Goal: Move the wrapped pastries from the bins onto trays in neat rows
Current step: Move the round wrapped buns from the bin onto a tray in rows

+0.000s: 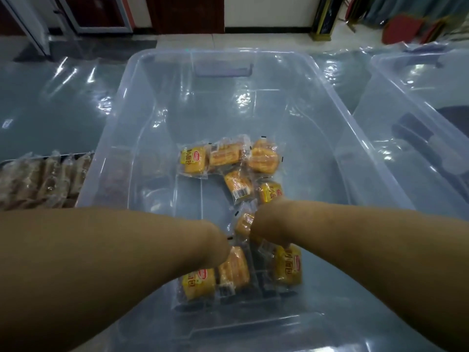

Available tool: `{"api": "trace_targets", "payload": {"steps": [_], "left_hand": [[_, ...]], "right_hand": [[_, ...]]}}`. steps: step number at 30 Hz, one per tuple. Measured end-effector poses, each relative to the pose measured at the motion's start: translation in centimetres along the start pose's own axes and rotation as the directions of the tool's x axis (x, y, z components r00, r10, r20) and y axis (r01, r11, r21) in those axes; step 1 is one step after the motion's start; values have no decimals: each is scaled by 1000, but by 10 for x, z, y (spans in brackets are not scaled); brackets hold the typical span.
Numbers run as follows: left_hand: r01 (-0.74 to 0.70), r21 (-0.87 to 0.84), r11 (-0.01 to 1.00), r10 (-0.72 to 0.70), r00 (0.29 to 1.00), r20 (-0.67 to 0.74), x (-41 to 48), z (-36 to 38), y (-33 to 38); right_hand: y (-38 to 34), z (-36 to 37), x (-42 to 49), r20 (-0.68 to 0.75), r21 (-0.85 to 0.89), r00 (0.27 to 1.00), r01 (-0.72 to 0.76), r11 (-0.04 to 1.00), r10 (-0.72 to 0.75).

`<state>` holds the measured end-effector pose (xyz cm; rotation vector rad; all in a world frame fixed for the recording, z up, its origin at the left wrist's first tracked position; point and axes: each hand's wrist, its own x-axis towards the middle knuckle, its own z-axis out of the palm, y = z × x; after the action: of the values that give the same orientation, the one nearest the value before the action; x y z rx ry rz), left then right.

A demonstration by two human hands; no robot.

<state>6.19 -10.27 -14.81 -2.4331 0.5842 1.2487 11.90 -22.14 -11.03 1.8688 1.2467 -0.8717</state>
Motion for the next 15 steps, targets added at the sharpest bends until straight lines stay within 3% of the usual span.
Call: {"api": "trace_targets", "payload": {"steps": [6, 11, 15], "left_hand": [[-120, 170, 978, 116, 993, 34, 2, -12, -7], [-114, -85, 990, 105, 989, -103, -5, -27, -12], [-174, -87, 981, 164, 979, -119, -3, -18, -6]], "right_hand": [[3, 3, 8, -5, 108, 999, -51, 993, 52], [12, 5, 14, -119, 270, 981, -119, 955, 156], [15, 5, 22, -226, 343, 941, -164, 925, 251]]}}
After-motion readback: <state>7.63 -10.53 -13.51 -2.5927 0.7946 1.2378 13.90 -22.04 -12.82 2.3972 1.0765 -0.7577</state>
